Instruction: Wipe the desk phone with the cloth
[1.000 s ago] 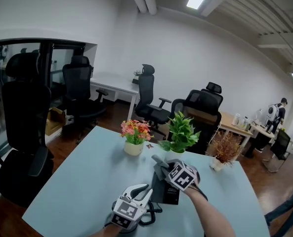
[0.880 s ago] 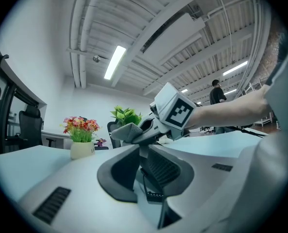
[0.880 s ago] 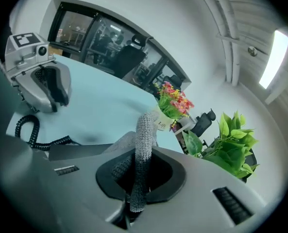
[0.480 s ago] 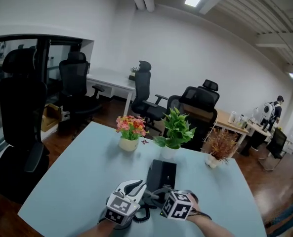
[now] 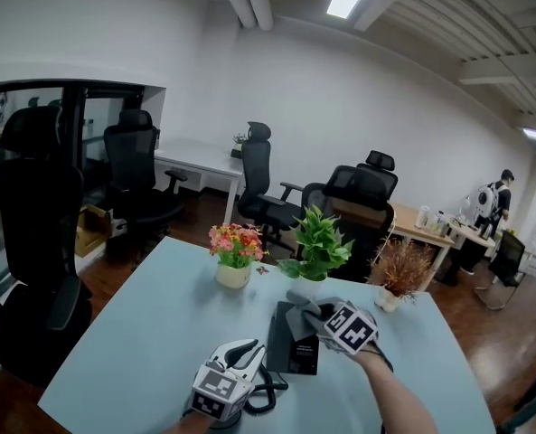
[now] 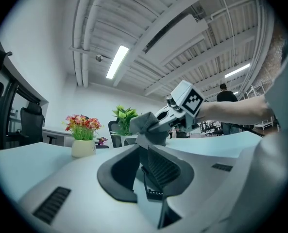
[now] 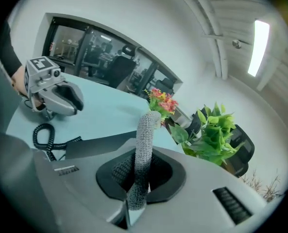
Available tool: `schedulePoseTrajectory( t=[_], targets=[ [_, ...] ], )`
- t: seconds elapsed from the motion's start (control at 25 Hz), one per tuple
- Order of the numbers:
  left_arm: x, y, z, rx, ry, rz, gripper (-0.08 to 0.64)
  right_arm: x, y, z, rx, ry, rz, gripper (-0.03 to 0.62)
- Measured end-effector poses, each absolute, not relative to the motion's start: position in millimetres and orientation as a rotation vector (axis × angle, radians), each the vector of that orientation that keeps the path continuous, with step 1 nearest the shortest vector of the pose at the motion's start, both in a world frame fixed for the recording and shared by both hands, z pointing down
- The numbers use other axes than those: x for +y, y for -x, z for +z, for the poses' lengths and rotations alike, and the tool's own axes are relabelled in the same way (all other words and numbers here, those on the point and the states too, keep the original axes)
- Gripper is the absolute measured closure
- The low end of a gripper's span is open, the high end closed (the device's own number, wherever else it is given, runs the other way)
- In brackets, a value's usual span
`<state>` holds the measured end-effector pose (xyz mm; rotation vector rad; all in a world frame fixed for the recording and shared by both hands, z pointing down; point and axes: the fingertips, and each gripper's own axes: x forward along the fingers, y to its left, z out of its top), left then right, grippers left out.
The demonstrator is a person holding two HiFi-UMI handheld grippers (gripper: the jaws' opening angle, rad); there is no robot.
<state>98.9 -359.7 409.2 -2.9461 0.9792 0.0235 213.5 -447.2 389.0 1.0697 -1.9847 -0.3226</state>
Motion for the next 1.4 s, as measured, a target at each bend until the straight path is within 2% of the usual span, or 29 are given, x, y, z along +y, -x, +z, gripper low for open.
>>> schedulePoseTrajectory(
  t=[0.36,0.96,1.24,1.4],
  targets=[
    [-359.6,-99.3,412.1,0.982,2.924,0.013,0.494,-465.2,-223.9,416.8,-1.860,-1.061,-0.311,0.604],
    [-361.2,-101.6,413.2,0.976,2.946,0.008,0.494,-316.5,-181.8,492.1,-1.773,-0.530,-0.347,0.604],
    [-361.6,-99.1,413.2,0.985,2.935,0.006,0.494,-433.4,-242.2,387.6,-1.880,-1.096,-0.389,0.604],
    [-355.8,-99.9,407.4,0.987,2.938,0.020,0.494,-466.6,-245.4,385.1,-1.860,-1.153,-0.375,0.604]
  ],
)
